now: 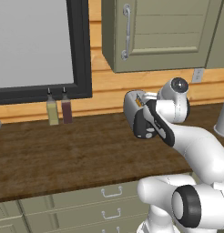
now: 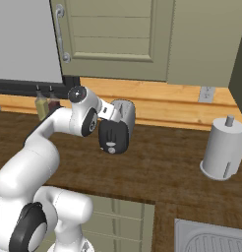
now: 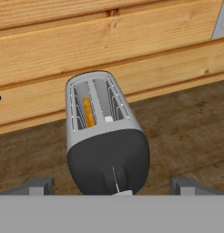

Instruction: Start the toaster. Once the lever pops up, take the bread to the plate on the dining counter.

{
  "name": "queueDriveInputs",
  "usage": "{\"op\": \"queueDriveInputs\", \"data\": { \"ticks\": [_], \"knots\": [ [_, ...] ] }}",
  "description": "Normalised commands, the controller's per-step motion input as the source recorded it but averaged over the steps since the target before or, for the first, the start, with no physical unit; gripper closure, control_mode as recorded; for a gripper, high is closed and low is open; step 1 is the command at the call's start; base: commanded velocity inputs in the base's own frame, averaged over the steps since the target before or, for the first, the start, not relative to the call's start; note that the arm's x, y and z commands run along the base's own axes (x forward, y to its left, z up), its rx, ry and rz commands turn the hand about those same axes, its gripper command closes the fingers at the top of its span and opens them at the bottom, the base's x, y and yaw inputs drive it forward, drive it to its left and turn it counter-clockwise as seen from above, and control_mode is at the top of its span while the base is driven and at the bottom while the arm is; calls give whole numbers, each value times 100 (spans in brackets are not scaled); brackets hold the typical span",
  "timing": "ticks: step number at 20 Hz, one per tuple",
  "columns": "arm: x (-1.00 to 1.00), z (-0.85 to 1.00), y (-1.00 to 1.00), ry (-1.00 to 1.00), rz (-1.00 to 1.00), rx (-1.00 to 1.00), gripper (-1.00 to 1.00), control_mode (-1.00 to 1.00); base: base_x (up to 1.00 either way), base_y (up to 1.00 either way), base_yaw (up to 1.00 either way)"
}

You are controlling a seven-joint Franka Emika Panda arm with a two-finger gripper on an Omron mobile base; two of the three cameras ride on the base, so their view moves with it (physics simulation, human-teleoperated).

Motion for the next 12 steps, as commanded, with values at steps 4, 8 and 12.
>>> {"op": "queueDriveInputs", "data": {
  "ticks": [4, 8, 12],
  "knots": [
    [0, 0, 0, 0, 0, 0, -100, -100, 0, 0, 0],
    [0, 0, 0, 0, 0, 0, -100, -100, 0, 0, 0],
    [0, 0, 0, 0, 0, 0, -100, -100, 0, 0, 0]
  ]
}}
